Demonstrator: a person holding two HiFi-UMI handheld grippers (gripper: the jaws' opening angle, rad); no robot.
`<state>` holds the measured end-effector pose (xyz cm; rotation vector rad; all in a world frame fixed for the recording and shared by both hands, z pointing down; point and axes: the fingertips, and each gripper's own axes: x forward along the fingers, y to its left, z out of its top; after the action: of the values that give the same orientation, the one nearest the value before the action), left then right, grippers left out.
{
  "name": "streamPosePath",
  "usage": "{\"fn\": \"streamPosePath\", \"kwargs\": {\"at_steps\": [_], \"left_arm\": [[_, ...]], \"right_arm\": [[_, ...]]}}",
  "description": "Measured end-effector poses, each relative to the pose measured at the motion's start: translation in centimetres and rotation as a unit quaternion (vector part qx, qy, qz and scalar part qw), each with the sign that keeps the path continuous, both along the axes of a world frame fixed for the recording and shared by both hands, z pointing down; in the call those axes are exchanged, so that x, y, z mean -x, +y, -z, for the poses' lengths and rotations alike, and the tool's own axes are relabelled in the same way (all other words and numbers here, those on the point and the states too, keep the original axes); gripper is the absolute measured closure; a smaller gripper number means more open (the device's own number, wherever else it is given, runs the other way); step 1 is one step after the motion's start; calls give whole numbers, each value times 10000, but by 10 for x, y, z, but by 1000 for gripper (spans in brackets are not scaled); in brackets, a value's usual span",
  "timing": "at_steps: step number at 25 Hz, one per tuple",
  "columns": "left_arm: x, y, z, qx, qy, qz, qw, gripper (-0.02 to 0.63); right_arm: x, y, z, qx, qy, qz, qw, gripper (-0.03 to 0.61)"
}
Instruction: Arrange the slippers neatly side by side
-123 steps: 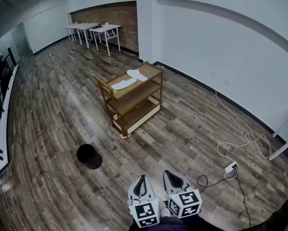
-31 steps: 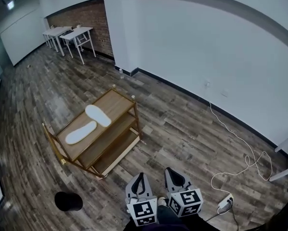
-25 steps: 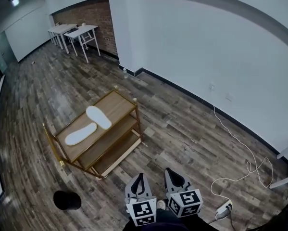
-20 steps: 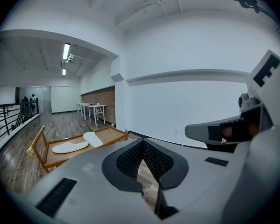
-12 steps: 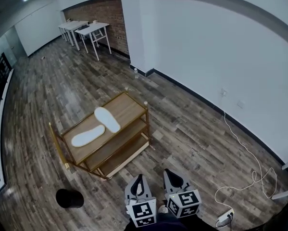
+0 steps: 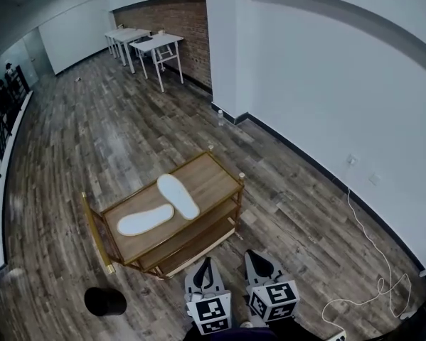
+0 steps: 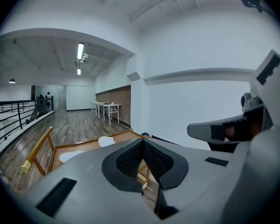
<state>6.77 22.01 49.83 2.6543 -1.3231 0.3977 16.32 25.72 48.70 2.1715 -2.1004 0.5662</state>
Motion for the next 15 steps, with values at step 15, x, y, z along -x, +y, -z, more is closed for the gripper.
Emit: {"fn": "streamPosePath", "kwargs": {"at_steps": [15], "left_arm": [[33, -129, -15, 359, 140, 855, 9956, 612]], "right_arm": [[46, -149, -14, 322, -4, 970, 9948, 580]]}}
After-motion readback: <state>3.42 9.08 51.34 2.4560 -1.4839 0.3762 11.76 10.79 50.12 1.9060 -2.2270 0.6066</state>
